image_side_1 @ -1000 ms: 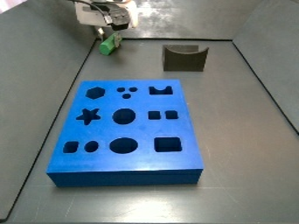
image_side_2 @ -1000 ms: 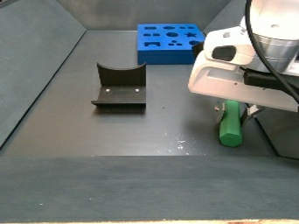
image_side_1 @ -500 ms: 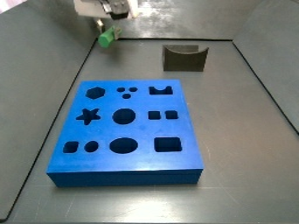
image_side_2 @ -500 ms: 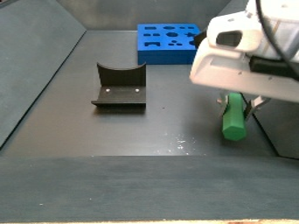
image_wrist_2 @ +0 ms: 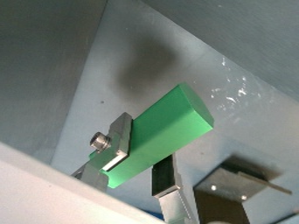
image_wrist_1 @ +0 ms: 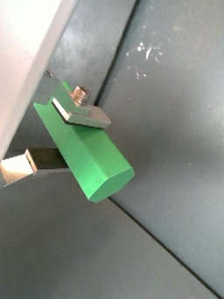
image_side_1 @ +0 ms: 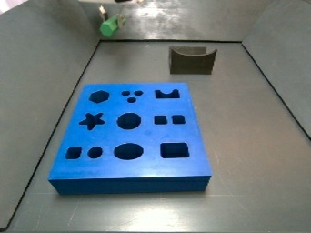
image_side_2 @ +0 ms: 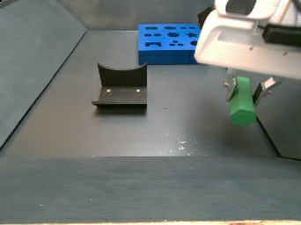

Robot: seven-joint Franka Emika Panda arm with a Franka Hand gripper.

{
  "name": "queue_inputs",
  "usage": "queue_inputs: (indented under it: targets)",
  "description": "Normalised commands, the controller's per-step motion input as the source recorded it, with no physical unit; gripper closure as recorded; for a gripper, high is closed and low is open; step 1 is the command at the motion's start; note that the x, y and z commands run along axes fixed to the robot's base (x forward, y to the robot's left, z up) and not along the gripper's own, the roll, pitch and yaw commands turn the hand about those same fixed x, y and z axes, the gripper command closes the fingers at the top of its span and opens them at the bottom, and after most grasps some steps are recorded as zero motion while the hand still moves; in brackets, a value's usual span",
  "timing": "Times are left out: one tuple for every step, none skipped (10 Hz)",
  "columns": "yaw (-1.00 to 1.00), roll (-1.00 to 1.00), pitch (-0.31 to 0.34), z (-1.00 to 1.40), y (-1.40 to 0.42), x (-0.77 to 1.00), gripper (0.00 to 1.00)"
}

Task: Pick up the hexagon object. Move up. Place the hexagon object on the fixture. Regrasp the hexagon object. Move to above the board. Insert the hexagon object.
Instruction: Place the hexagon object on the fixture.

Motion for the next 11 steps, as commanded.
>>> queue_inputs:
  targets:
    - [0.00,0.00,0.026,1.00,0.00,-0.01,1.00]
    - [0.00,0.00,0.032,1.00,0.00,-0.02,1.00]
    - [0.00,0.00,0.037,1.00,0.00,-0.02,1.00]
    - [0.00,0.01,0.042,1.00,0.01,-0.03,1.00]
    - [-0.01,0.01,0.050,0.83,0.01,-0.02,1.00]
    - [-0.01,0.01,0.059,0.68,0.01,-0.02,1.00]
    - [-0.01,0.01,0.065,0.58,0.01,-0.01,1.00]
    - [-0.01,0.01,0.078,0.38,0.02,-0.01,1.00]
    - [0.00,0.01,0.088,0.24,0.02,0.00,1.00]
    - [1.00,0.09,0.092,0.07,-0.71,1.00,1.00]
    - [0.94,0.09,0.095,0.05,-0.70,1.00,1.00]
